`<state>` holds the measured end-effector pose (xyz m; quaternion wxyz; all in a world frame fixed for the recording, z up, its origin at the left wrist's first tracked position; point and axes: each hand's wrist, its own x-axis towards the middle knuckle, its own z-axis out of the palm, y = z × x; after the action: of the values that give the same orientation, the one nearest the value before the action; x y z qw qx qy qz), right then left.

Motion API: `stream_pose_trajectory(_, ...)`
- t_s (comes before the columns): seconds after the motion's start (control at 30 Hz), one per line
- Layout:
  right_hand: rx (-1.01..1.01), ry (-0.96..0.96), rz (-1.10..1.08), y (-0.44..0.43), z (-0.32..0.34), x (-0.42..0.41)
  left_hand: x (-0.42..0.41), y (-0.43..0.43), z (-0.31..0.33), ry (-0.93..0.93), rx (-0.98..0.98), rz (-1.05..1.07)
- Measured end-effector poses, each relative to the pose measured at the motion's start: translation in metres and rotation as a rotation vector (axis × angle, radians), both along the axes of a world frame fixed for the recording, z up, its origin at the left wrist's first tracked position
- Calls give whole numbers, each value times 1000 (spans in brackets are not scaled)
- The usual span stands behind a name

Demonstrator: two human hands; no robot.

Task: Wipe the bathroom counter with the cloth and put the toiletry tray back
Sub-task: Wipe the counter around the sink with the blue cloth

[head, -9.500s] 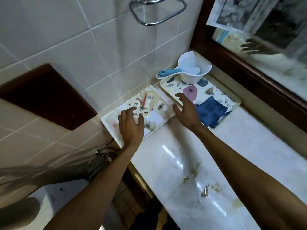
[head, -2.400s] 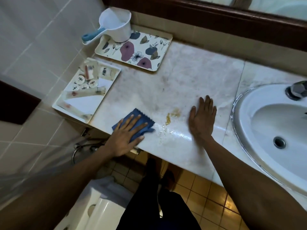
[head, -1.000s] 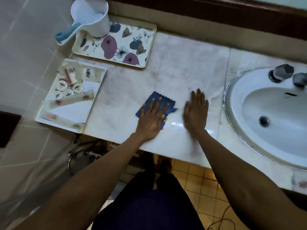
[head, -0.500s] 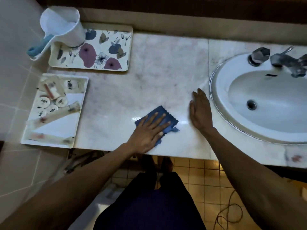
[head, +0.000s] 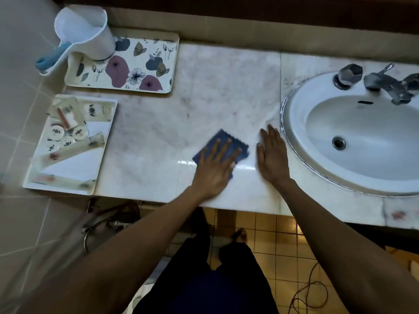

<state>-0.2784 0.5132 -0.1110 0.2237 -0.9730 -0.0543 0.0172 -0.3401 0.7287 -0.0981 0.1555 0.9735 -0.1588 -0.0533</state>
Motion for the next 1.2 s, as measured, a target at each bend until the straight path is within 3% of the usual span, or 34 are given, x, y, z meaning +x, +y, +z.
stream_pose_trajectory(0.07, 8, 8, 21, -5, 1, -2, -47, 23, 1, 3, 47, -142)
stream_pose_trajectory(0.13, 2, 14, 44, -12, 2, -8, -72, 63, 2, 11, 94, -130)
stream_pose_trajectory(0.27, 3, 45, 120, -30, 5, -22, -39, 93, 4, 69, 117, 187)
stream_pose_trajectory(0.4, 89, 16, 106, -70, 24, -29, 12, -4, 8, 141, 8, 552)
stream_pose_trajectory(0.47, 87, -59, 108, -101, 38, -28, 9, -70, 3, 95, 1, 508)
stream_pose_trajectory(0.57, 87, -57, 48, -156, 52, -28, -37, -156, -1, 45, 5, 250)
stream_pose_trajectory(0.7, -7, 73, -66, -223, 47, -36, -91, -149, -6, 5, 28, -33)
stream_pose_trajectory(0.87, -248, 103, -103, -268, 36, -53, -89, -71, 1, 125, 42, 287)
stream_pose_trajectory(1.0, -220, 10, -79, -275, 28, -61, -22, -100, 10, 295, -31, 637)
stream_pose_trajectory(1.07, -193, 11, -64, -279, 25, -61, 7, -135, 6, 291, -30, 629)
stream_pose_trajectory(1.2, -119, 36, -3, -285, 27, -60, 4, -207, -2, 177, -9, 415)
